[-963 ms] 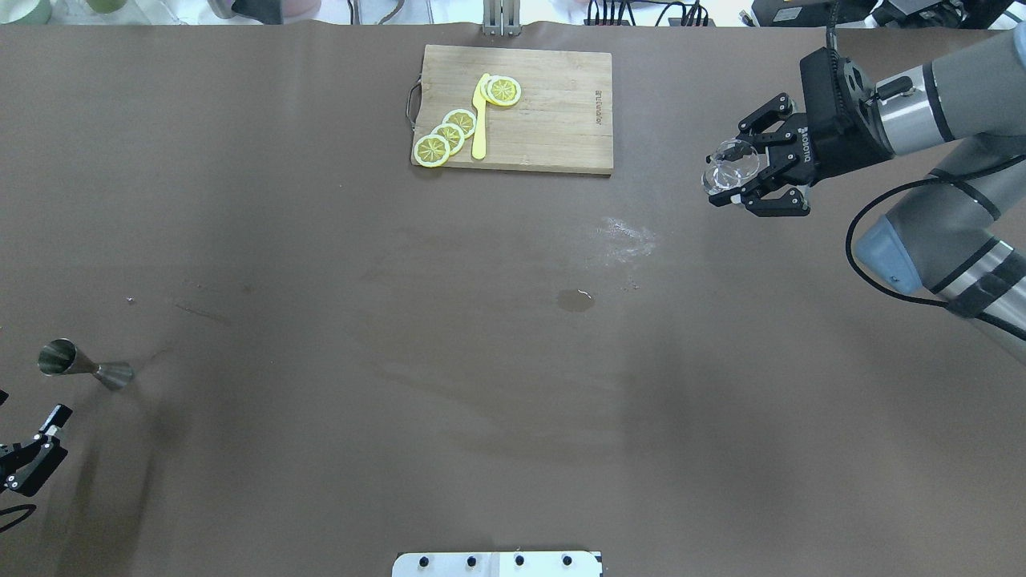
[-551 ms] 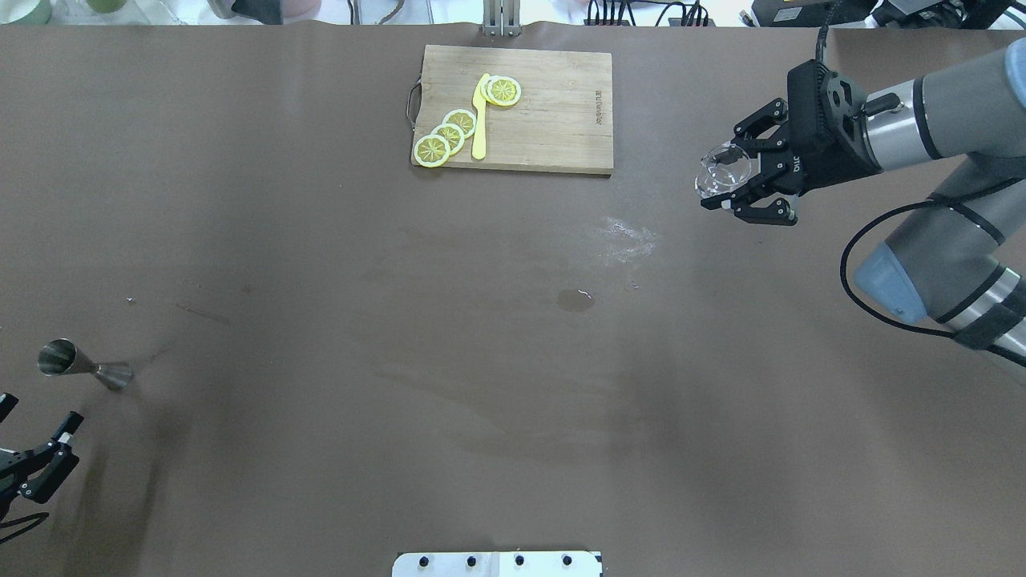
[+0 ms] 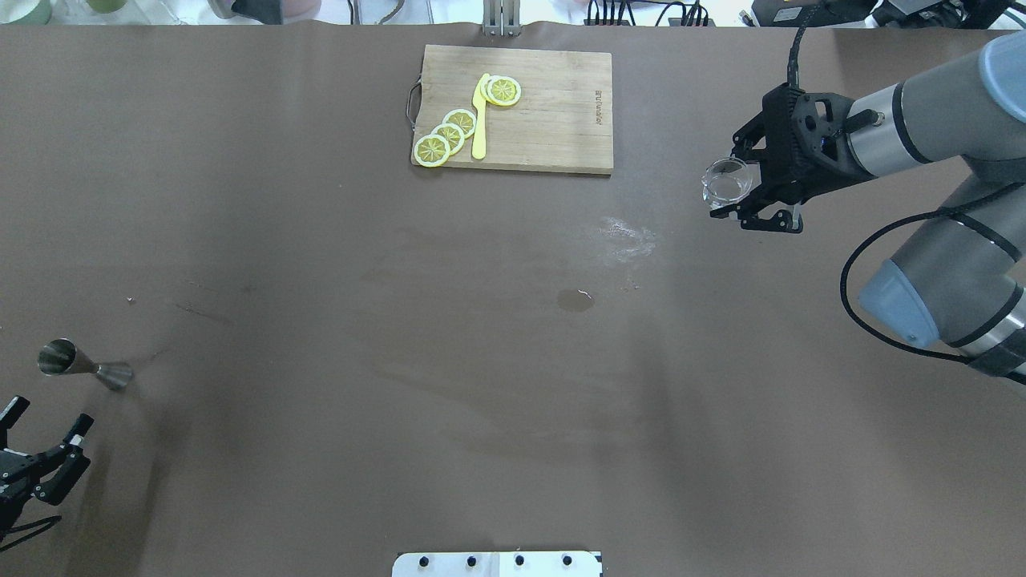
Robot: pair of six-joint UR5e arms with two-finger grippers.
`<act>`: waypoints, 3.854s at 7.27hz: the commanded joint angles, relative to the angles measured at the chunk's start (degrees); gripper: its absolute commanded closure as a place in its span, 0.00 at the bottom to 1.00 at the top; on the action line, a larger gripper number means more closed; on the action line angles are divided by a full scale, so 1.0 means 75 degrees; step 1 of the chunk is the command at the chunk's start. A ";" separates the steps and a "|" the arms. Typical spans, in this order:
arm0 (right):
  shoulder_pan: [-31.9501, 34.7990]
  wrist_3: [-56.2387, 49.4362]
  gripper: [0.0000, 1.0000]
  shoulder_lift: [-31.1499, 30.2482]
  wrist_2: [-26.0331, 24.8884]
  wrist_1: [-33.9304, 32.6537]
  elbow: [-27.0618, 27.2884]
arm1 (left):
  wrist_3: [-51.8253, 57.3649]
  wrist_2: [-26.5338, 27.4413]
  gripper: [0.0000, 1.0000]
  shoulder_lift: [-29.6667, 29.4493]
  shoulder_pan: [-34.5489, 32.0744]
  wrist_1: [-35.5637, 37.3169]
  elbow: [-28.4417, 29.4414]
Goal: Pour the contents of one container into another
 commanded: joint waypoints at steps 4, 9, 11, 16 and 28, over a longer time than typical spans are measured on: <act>0.0017 -0.0915 1.00 0.0571 0.0058 -0.1952 0.0093 | -0.0041 -0.0739 0.05 -0.0505 -0.0728 0.0514 -0.0060; 0.0006 -0.0306 1.00 0.0865 0.0374 -0.2494 0.0093 | -0.0029 -0.1265 0.07 -0.0998 -0.1724 0.1230 -0.0083; 0.0006 -0.0247 1.00 0.0854 0.0479 -0.2494 0.0140 | -0.0052 -0.1383 0.25 -0.1046 -0.1820 0.1277 -0.0083; -0.0029 0.0139 1.00 0.0771 0.0550 -0.2483 0.0303 | -0.0041 -0.1466 0.71 -0.1070 -0.1996 0.1336 -0.0235; 0.0158 0.0151 1.00 0.0607 0.0691 -0.2494 0.0644 | 0.5026 -0.3090 1.00 -0.2968 -0.2826 0.0054 -0.1640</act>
